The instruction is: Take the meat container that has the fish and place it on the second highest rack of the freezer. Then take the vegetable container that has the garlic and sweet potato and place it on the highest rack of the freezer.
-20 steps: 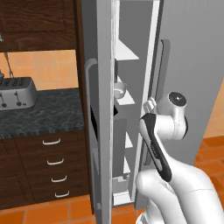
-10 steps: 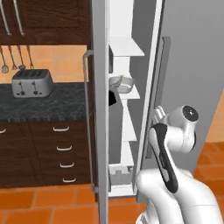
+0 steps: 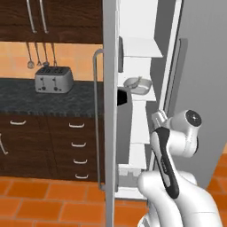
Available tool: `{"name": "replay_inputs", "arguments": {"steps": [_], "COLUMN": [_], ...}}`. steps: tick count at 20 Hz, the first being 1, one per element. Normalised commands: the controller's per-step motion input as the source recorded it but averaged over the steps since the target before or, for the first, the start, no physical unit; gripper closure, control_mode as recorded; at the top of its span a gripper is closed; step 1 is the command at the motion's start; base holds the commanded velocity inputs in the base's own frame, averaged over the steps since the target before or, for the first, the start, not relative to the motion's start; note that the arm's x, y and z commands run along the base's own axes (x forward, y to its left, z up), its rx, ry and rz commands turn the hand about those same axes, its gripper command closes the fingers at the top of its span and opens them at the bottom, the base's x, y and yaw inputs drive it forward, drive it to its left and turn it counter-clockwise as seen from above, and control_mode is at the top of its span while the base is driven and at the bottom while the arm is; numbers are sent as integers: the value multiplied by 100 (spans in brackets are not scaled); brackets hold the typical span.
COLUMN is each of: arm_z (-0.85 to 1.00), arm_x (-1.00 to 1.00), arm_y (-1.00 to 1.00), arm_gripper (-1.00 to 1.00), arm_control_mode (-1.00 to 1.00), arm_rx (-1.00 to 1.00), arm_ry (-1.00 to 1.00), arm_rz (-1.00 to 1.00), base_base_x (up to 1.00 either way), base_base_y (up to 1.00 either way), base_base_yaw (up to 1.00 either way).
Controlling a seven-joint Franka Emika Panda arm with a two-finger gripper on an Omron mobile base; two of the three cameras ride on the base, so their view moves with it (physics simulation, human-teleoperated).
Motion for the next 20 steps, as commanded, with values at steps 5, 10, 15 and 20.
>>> {"name": "replay_inputs", "arguments": {"steps": [5, 10, 15, 20], "arm_z": [0, 0, 0, 0], "arm_x": [0, 0, 0, 0], "arm_y": [0, 0, 0, 0], "arm_gripper": [-100, -100, -100, -100], "arm_control_mode": [100, 100, 100, 100], "arm_rx": [0, 0, 0, 0], "arm_ry": [0, 0, 0, 0], "arm_rz": [0, 0, 0, 0], "base_base_x": [8, -38, -31, -48], "base_base_y": [-66, 10, -49, -35], "base_base_yaw": [27, 73, 69, 73]}}
